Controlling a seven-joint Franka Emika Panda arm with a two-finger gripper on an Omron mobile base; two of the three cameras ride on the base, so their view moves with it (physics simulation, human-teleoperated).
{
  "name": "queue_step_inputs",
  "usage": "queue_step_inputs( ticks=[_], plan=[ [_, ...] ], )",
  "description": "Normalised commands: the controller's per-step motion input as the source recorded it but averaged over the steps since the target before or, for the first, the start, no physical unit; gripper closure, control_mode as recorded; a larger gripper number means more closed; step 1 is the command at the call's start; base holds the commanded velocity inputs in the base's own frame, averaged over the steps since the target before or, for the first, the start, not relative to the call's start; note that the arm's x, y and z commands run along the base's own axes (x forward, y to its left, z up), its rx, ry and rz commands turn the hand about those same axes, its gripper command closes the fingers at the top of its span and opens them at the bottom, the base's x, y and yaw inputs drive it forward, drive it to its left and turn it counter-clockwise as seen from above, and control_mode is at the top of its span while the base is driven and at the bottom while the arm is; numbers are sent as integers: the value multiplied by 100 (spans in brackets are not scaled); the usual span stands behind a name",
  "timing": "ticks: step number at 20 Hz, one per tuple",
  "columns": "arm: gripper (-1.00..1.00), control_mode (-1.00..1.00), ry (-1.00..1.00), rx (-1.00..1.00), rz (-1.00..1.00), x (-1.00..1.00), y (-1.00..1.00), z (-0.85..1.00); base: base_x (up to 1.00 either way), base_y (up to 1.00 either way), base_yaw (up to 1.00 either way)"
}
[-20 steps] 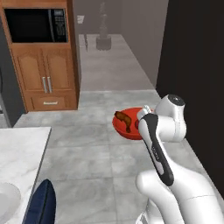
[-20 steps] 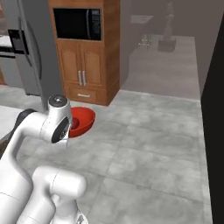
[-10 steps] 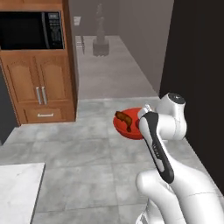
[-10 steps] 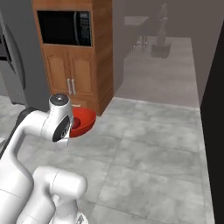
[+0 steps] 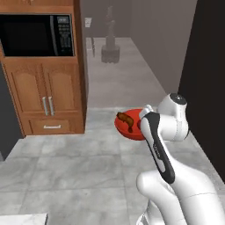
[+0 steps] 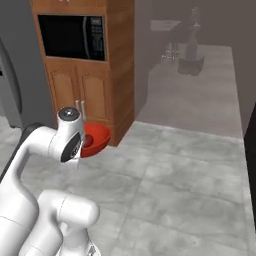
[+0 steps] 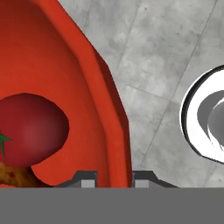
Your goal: Pick the chicken drumstick and tomato from their plates and place them in the bowl. Then put the bowl in the fridge.
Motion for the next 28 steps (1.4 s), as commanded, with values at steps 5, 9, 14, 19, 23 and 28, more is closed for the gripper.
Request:
queue_step_inputs(
  ticks=[5, 9, 14, 19, 23, 28],
  plan=[
    [100, 100, 0, 0, 0, 0, 0, 0, 72, 14, 39],
    [100, 100, 0, 0, 0, 0, 0, 0, 65, 12, 47],
    [100, 100, 0, 0, 0, 0, 0, 0, 55, 8, 56],
    [100, 100, 0, 0, 0, 0, 0, 0, 55, 6, 58],
    [100, 100, 0, 0, 0, 0, 0, 0, 62, 6, 52],
    [100, 100, 0, 0, 0, 0, 0, 0, 77, 0, 42]
  ],
)
